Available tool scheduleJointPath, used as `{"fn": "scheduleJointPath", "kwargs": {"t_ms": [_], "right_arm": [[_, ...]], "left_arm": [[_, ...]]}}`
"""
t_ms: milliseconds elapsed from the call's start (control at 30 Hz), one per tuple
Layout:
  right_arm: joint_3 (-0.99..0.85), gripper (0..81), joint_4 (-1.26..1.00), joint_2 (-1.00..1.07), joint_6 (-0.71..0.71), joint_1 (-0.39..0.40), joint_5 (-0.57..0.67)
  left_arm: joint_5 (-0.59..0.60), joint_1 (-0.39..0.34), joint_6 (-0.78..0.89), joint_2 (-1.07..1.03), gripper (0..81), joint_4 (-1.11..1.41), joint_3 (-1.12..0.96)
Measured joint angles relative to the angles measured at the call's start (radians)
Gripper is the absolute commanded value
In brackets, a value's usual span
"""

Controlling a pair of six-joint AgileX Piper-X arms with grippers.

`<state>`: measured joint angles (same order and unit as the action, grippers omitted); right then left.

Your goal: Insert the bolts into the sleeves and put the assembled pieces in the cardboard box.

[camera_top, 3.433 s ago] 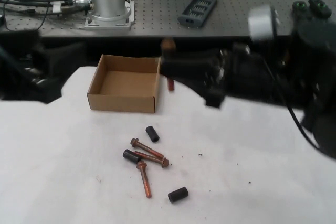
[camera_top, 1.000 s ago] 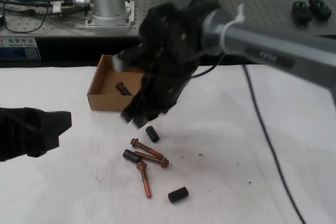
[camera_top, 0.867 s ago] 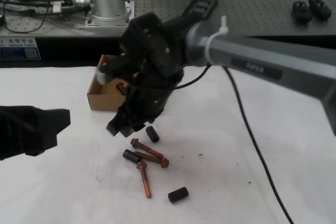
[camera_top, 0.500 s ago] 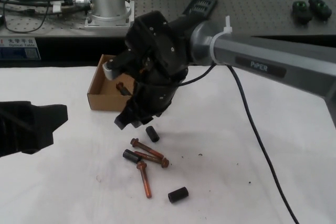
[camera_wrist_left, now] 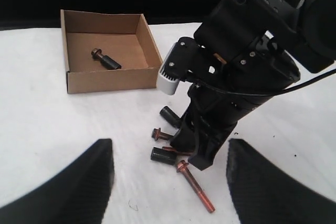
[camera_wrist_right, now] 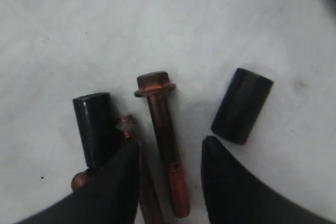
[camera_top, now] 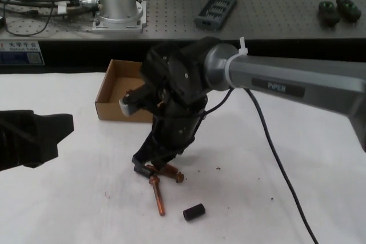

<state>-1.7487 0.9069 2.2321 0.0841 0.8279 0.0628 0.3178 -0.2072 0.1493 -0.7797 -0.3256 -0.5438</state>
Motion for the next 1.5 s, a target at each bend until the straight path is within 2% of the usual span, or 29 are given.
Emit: {"fn": "scheduleJointPath", "kwargs": {"t_ms": [200, 433, 500, 600, 867, 1067, 1233, 1333, 1400, 1500], "right_arm": [[0.000, 29.2, 0.000, 0.000, -0.020, 0.005, -0.006], [0.007, 27.9, 0.003, 0.002, -0.113, 0.008, -0.006], [0.009, 21.5, 0.003, 0.002, -0.125, 0.009, -0.006], [0.009, 2.9, 0.010, 0.002, -0.144, 0.010, -0.001], [0.011, 4.6, 0.029, -0.007, -0.158, 0.008, -0.001], [0.027, 4.6, 0.039, -0.075, -0.158, -0.005, -0.063], [0.026, 4.5, -0.020, -0.119, -0.158, -0.014, -0.049], [0.042, 1.6, -0.019, -0.119, -0.158, -0.014, -0.029], [0.047, 10.7, -0.017, -0.119, -0.158, -0.014, -0.021], [0.060, 29.3, -0.016, -0.119, -0.156, -0.014, -0.004]], "left_arm": [[0.000, 0.000, 0.000, 0.000, 45.6, 0.000, 0.000], [0.000, 0.000, 0.000, 0.000, 45.6, 0.000, 0.000], [0.000, 0.000, 0.000, 0.000, 45.6, 0.000, 0.000], [0.000, 0.000, 0.000, 0.000, 45.6, 0.000, 0.000], [0.000, 0.000, 0.000, 0.000, 45.6, 0.000, 0.000], [0.000, 0.000, 0.000, 0.000, 45.6, 0.000, 0.000], [0.000, 0.000, 0.000, 0.000, 45.6, 0.000, 0.000], [0.000, 0.000, 0.000, 0.000, 45.6, 0.000, 0.000], [0.000, 0.000, 0.000, 0.000, 45.6, 0.000, 0.000], [0.000, 0.000, 0.000, 0.000, 45.6, 0.000, 0.000]]}}
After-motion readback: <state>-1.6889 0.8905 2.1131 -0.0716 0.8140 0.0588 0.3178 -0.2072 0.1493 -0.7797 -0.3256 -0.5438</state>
